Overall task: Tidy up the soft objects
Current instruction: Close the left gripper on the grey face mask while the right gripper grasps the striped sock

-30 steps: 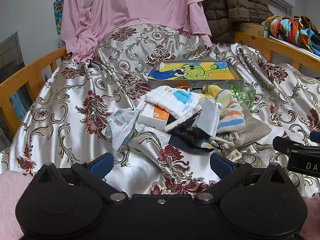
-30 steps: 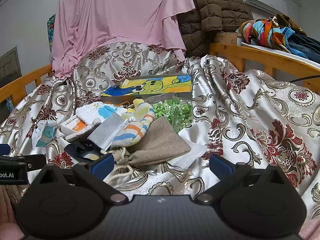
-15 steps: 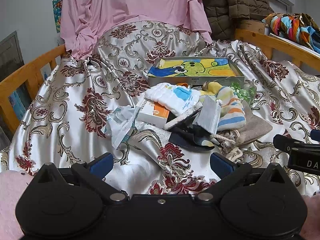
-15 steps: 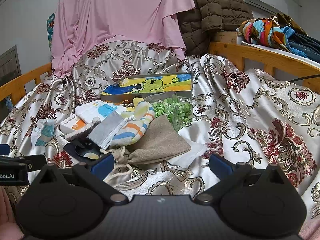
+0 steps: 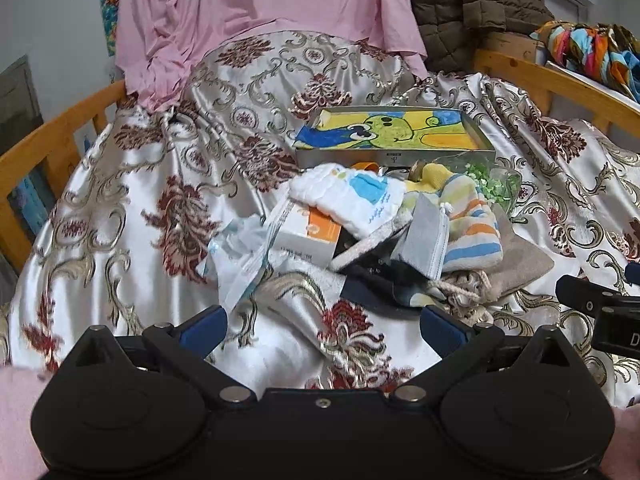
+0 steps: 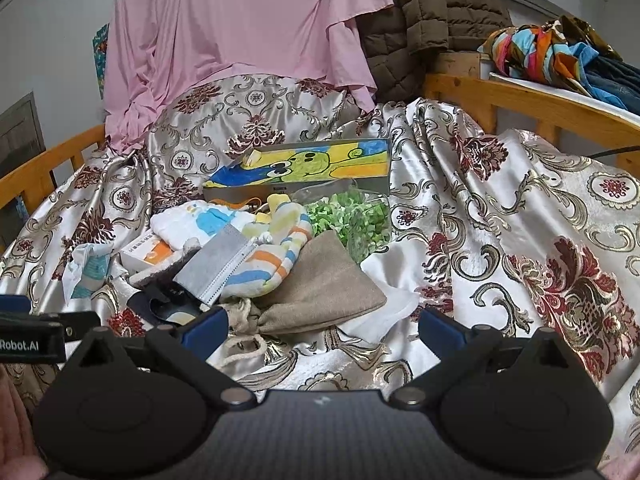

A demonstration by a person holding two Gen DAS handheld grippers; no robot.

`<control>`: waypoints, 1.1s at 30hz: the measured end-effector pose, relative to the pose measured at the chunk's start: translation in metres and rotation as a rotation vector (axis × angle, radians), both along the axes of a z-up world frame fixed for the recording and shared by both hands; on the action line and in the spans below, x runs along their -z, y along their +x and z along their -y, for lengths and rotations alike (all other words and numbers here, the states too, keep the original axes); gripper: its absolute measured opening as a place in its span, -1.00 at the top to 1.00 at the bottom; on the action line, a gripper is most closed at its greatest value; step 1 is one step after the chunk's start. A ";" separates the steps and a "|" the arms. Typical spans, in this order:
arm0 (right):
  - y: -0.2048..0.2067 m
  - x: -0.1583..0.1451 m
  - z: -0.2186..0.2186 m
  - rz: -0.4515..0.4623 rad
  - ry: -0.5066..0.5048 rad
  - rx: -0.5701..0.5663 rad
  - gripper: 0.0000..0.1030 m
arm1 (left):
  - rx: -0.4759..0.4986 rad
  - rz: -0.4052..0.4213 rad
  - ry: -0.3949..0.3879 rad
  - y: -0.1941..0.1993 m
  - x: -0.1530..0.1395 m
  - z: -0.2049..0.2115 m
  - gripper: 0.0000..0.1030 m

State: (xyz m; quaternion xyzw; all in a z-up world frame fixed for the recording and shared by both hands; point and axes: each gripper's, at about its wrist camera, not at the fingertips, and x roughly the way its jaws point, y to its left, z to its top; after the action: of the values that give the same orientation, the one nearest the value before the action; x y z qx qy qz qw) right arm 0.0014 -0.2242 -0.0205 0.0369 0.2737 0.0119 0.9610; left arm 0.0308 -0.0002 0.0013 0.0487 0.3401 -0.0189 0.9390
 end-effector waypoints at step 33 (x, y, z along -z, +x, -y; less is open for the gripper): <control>0.089 0.021 -0.011 0.047 -0.267 -0.468 -0.71 | 0.485 -0.222 -0.064 0.113 0.020 0.037 -0.60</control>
State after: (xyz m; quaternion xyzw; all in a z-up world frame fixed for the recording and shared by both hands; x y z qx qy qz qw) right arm 0.0903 -0.2129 -0.0417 -0.1548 0.2516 0.1984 0.9346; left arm 0.1437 -0.0371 -0.0183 0.0966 0.4186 -0.2594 0.8649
